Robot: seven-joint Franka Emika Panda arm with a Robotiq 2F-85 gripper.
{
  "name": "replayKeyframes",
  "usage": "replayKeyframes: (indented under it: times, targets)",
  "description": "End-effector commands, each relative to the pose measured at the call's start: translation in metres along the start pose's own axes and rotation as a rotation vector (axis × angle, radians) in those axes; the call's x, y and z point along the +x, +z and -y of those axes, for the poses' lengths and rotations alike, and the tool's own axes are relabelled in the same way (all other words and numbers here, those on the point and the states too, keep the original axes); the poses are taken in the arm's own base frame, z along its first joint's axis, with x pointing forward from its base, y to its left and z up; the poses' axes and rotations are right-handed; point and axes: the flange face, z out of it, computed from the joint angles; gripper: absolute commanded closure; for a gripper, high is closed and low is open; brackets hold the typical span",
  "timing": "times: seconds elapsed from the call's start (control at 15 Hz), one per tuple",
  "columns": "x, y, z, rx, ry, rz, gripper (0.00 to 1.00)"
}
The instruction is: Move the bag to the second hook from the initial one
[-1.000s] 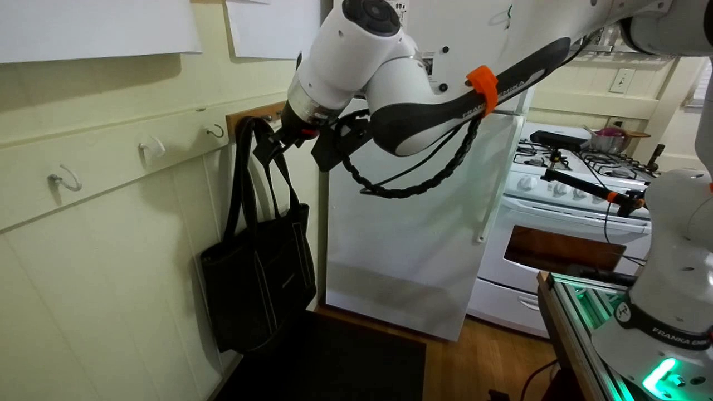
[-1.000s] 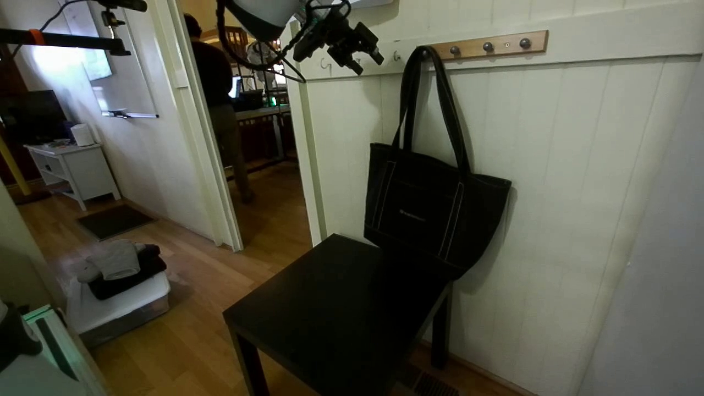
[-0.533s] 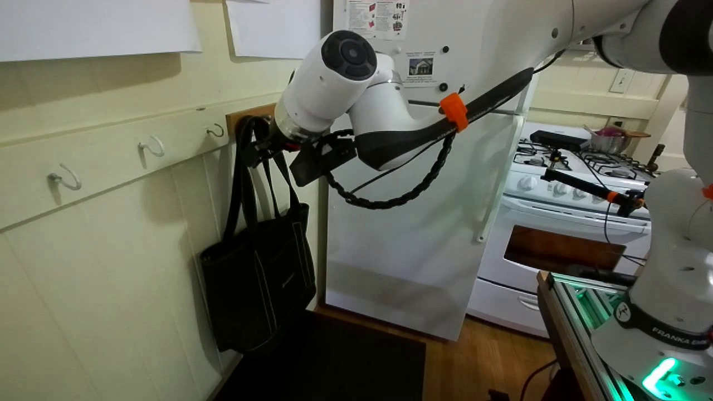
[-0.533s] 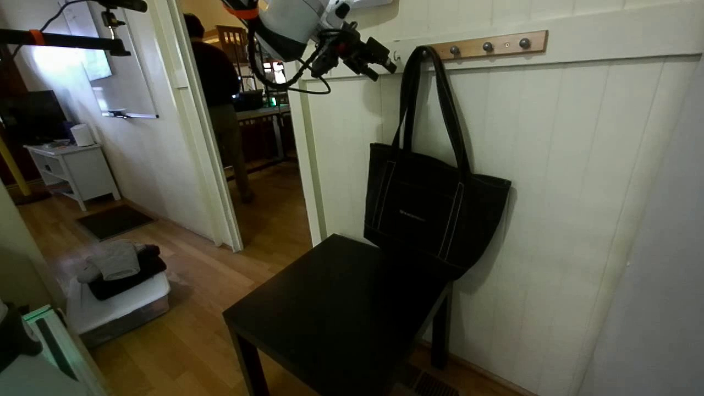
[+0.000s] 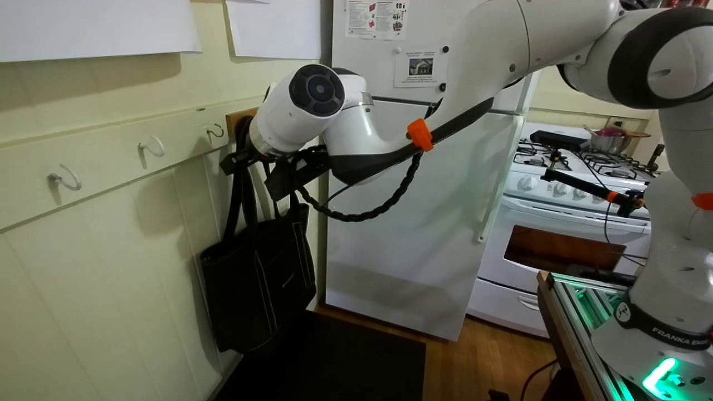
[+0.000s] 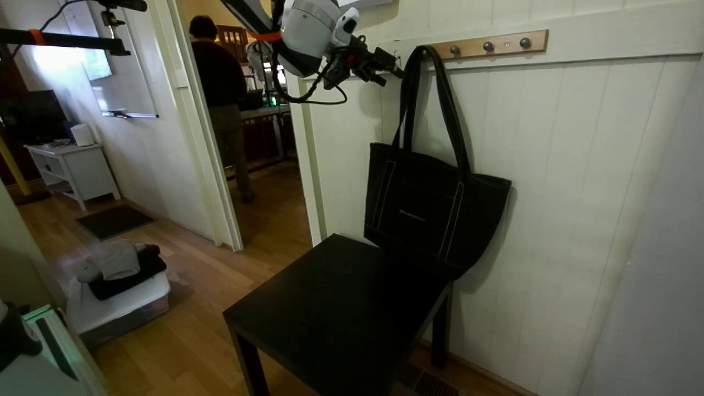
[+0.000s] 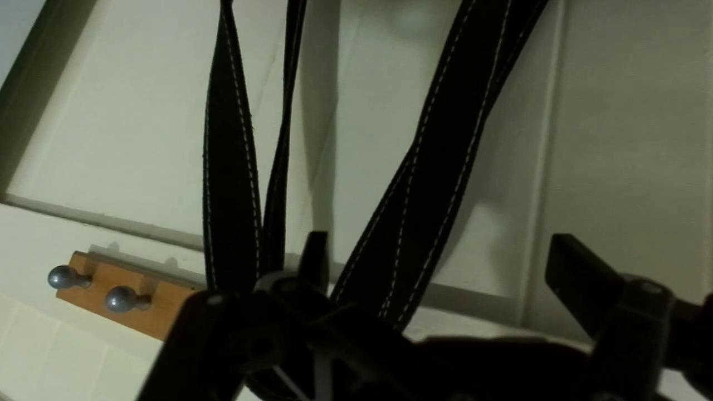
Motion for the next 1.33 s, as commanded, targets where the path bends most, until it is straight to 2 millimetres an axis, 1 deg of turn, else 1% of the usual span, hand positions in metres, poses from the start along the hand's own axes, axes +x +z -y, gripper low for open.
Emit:
replayKeyframes:
  times: [0.0, 0.33, 0.87, 0.93, 1.0, 1.07, 1.13, 1.2, 1.27]
  targets:
    - [0.003, 0.019, 0.014, -0.053, 0.014, -0.062, 0.00]
    - [0.006, 0.041, 0.016, -0.078, 0.031, -0.116, 0.00]
    - [0.012, 0.059, 0.020, -0.105, 0.040, -0.169, 0.00]
    - [0.012, 0.061, 0.020, -0.108, 0.042, -0.170, 0.09]
    - [0.012, 0.063, 0.020, -0.112, 0.043, -0.171, 0.14]
    - [0.012, 0.065, 0.020, -0.115, 0.044, -0.173, 0.34]
    - [0.011, 0.066, 0.021, -0.117, 0.046, -0.174, 0.39]
    - [0.010, 0.068, 0.021, -0.121, 0.047, -0.174, 0.39]
    - [0.009, 0.070, 0.021, -0.122, 0.049, -0.171, 0.46]
